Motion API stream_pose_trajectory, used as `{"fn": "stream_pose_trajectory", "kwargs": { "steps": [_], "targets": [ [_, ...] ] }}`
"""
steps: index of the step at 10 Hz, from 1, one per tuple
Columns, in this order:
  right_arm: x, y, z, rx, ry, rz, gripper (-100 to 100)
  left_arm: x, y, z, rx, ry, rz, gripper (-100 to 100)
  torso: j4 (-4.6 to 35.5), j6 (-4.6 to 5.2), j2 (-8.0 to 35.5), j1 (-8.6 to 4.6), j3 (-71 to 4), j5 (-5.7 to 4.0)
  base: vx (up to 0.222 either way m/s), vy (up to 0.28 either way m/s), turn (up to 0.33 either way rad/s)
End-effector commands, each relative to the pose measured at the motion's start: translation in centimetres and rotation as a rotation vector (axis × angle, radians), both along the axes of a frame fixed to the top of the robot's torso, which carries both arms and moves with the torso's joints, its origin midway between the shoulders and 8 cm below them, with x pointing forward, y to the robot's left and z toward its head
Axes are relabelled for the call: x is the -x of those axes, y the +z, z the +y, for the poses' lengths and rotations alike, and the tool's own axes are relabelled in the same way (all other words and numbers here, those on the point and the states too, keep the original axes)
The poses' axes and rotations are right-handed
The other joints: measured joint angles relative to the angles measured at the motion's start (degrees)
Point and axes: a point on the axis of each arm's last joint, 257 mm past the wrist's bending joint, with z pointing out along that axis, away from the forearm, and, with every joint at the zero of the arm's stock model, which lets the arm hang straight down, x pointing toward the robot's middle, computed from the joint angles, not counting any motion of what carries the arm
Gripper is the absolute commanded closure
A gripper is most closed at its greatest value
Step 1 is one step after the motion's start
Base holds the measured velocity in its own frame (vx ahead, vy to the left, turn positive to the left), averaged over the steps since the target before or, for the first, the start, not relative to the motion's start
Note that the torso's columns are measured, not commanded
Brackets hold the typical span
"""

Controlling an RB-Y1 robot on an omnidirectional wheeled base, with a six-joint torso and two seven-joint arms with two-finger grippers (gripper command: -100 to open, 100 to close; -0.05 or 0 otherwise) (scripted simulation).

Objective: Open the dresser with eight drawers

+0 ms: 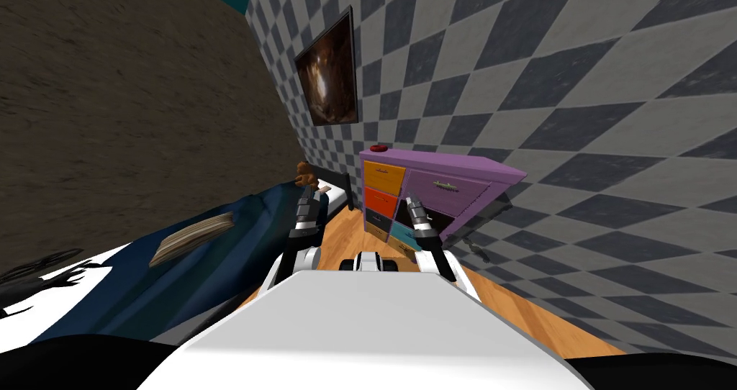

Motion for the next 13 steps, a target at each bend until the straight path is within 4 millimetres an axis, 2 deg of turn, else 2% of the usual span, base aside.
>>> {"fn": "stream_pose_trajectory", "kwargs": {
  "steps": [1, 2, 3, 4, 5, 6, 7, 8, 9, 10, 12, 13],
  "targets": [
    [-0.8, -2.2, 0.4, 0.091, -0.023, 0.052, -100, 0.0, 0.0, 0.0, 0.0, 0.0, 0.0, 0, -0.01, 0.0, -0.05, 0.03, -0.02, 0.0, 0.043, 0.013, -0.021],
    [-1.5, -3.9, 0.5, 0.147, -0.041, 0.1, -100, 0.0, 0.0, 0.0, 0.0, 0.0, 0.0, 0, -0.01, -0.01, -0.03, 0.02, -0.02, 0.01, 0.049, 0.019, -0.036],
    [-1.5, -4.0, 0.7, 0.17, -0.045, 0.099, -100, 0.0, 0.0, 0.0, 0.0, 0.0, 0.0, 0, -0.01, 0.0, -0.05, 0.05, -0.03, 0.01, 0.047, 0.015, -0.017],
    [-2.1, -5.8, 0.7, 0.229, -0.064, 0.148, -100, 0.0, 0.0, 0.0, 0.0, 0.0, 0.0, 0, -0.01, 0.0, -0.03, 0.02, -0.02, 0.01, 0.056, 0.012, -0.033],
    [-2.1, -5.9, 0.8, 0.254, -0.068, 0.147, -100, 0.0, 0.0, 0.0, 0.0, 0.0, 0.0, 0, -0.01, 0.0, -0.06, 0.01, -0.03, 0.0, 0.052, 0.016, -0.017],
    [-2.6, -7.8, 0.8, 0.312, -0.087, 0.196, -100, 0.0, 0.0, 0.0, 0.0, 0.0, 0.0, 0, -0.01, 0.0, -0.03, 0.02, -0.02, 0.01, 0.061, 0.021, -0.039],
    [-2.6, -7.8, 0.9, 0.34, -0.092, 0.194, -100, 0.0, 0.0, 0.0, 0.0, 0.0, 0.0, 0, -0.02, 0.0, -0.06, 0.04, -0.03, 0.01, 0.053, 0.019, -0.017],
    [-3.1, -9.7, 0.9, 0.396, -0.109, 0.241, -100, 0.0, 0.0, 0.0, 0.0, 0.0, 0.0, 0, -0.01, 0.0, -0.02, 0.03, -0.01, 0.01, 0.053, 0.026, -0.03],
    [-3.1, -9.8, 0.9, 0.425, -0.116, 0.242, -100, 0.0, 0.0, 0.0, 0.0, 0.0, 0.0, 0, 0.0, 0.0, -0.03, 0.05, -0.01, 0.01, 0.044, 0.025, -0.018],
    [-3.5, -11.6, 0.8, 0.485, -0.133, 0.288, -100, 0.0, 0.0, 0.0, 0.0, 0.0, 0.0, 0, 0.0, 0.0, 0.01, 0.04, 0.0, 0.01, 0.063, 0.023, -0.028],
    [-3.5, -11.7, 0.8, 0.528, -0.144, 0.286, -100, 0.0, 0.0, 0.0, 0.0, 0.0, 0.0, 0, -0.01, -0.01, -0.05, 0.0, -0.03, 0.0, 0.031, 0.014, -0.016],
    [-3.8, -13.5, 0.6, 0.596, -0.162, 0.332, -100, 0.0, 0.0, 0.0, 0.0, 0.0, 0.0, 0, 0.0, -0.06, -0.13, -0.08, -0.07, -0.01, 0.025, 0.022, -0.023]
  ]
}}
